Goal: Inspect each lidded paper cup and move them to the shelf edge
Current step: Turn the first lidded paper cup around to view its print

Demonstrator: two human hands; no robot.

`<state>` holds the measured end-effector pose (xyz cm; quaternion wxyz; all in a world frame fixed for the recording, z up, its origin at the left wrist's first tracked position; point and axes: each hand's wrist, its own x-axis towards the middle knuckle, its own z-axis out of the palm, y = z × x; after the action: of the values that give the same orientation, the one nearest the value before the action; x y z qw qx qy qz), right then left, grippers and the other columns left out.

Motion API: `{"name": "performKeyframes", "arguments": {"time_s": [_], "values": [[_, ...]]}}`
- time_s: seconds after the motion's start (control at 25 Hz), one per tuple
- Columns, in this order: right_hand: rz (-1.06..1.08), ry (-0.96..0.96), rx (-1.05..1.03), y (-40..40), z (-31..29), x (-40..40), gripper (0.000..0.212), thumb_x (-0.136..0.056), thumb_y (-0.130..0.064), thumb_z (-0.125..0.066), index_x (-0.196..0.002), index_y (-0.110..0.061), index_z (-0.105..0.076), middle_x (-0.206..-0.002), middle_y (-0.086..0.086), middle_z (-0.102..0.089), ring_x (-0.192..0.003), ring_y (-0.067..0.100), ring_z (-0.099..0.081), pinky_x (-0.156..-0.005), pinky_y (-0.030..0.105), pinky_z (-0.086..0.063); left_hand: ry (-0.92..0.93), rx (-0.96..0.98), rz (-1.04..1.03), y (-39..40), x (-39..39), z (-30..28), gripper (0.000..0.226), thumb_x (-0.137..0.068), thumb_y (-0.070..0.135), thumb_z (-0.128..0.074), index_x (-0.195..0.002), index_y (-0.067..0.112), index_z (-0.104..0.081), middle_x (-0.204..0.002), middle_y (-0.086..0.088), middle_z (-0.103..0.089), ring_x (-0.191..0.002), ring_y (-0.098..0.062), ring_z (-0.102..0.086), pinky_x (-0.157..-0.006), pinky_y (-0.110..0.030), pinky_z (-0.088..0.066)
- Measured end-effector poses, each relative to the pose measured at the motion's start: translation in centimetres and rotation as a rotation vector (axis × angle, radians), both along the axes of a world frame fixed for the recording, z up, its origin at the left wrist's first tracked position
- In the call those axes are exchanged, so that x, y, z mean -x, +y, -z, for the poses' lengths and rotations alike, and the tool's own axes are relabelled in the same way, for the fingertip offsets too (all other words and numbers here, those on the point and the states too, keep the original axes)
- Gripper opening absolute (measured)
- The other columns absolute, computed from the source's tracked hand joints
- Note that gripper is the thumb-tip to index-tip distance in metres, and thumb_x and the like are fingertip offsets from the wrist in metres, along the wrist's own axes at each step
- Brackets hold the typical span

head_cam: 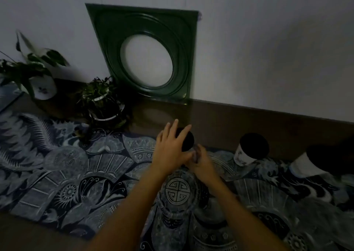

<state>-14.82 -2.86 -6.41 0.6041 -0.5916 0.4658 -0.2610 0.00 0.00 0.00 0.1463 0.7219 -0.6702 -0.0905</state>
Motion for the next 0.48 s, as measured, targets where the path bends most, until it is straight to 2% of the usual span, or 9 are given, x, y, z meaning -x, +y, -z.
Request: {"name": "performKeyframes", "arguments": {"time_s": [0.04, 0.12, 0.2, 0.28, 0.36, 0.44, 0.48], "values": [[-0.005, -0.11, -0.034, -0.6, 0.9, -0.9, 0.059, -0.099, -0.006, -0.061, -0.149, -0.019, -0.033, -0.149, 0.014, -0.049, -0.124, 0.025, -0.061, -0.095, 0.046, -0.057, -0.064, -0.017, 0.046, -0.9, 0.1, 0.5, 0.088, -0.081, 0.061, -0.065, -0.156, 0.036, -0.026, -0.168, -0.014, -0.019, -0.153, -0.039, -0.016, -0.117, -0.059, -0.025], [0.011, -0.119, 0.042, -1.1, 2.0, -2.3, 0.053, -0.1, 0.006, -0.051, -0.143, -0.022, -0.038, -0.137, 0.009, -0.058, -0.114, 0.022, -0.067, -0.082, 0.034, -0.061, -0.16, -0.041, 0.084, -2.2, 0.1, 1.3, 0.09, -0.079, 0.064, -0.065, -0.155, 0.04, -0.022, -0.168, -0.012, -0.023, -0.151, -0.041, -0.02, -0.115, -0.06, -0.029], [0.042, -0.086, 0.06, -1.6, 2.8, -4.0, 0.05, -0.097, 0.007, -0.057, -0.139, -0.016, -0.041, -0.132, 0.008, -0.059, -0.116, 0.02, -0.065, -0.083, 0.026, -0.056, -0.18, -0.056, 0.092, -3.1, -0.2, 1.9, 0.085, -0.082, 0.061, -0.064, -0.154, 0.04, -0.025, -0.163, -0.011, -0.032, -0.144, -0.043, -0.032, -0.107, -0.059, -0.039], [0.099, -0.09, 0.055, -1.8, 3.1, -5.2, 0.048, -0.095, 0.007, -0.062, -0.131, -0.019, -0.044, -0.124, 0.005, -0.06, -0.111, 0.019, -0.063, -0.088, 0.03, -0.056, -0.164, -0.041, 0.077, -3.2, -0.7, 2.5, 0.076, -0.086, 0.057, -0.062, -0.152, 0.037, -0.031, -0.156, -0.012, -0.042, -0.133, -0.044, -0.042, -0.098, -0.057, -0.046], [0.108, -0.016, 0.127, -1.8, 2.9, -5.7, 0.041, -0.091, 0.001, -0.069, -0.123, -0.019, -0.054, -0.108, -0.007, -0.061, -0.104, 0.024, -0.063, -0.083, 0.028, -0.057, -0.143, -0.036, 0.063, -3.2, -1.2, 2.4, 0.069, -0.088, 0.055, -0.061, -0.15, 0.035, -0.037, -0.151, -0.013, -0.045, -0.128, -0.043, -0.045, -0.095, -0.056, -0.05], [0.082, 0.014, 0.126, -1.4, 2.6, -5.1, 0.041, -0.081, -0.004, -0.08, -0.108, -0.028, -0.059, -0.099, -0.012, -0.063, -0.1, 0.028, -0.067, -0.073, 0.022, -0.056, -0.058, -0.049, 0.016, -2.5, -1.5, 1.8, 0.065, -0.091, 0.055, -0.059, -0.149, 0.035, -0.038, -0.149, -0.012, -0.045, -0.126, -0.041, -0.044, -0.094, -0.055, -0.052], [0.044, -0.006, 0.117, -0.9, 2.1, -4.3, 0.047, -0.078, -0.007, -0.083, -0.107, -0.035, -0.058, -0.102, -0.012, -0.066, -0.101, 0.025, -0.068, -0.074, 0.024, -0.057, 0.014, -0.068, -0.004, -1.8, -1.7, 1.3, 0.063, -0.092, 0.054, -0.057, -0.15, 0.036, -0.037, -0.147, -0.011, -0.044, -0.125, -0.039, -0.044, -0.095, -0.053, -0.051]]}}
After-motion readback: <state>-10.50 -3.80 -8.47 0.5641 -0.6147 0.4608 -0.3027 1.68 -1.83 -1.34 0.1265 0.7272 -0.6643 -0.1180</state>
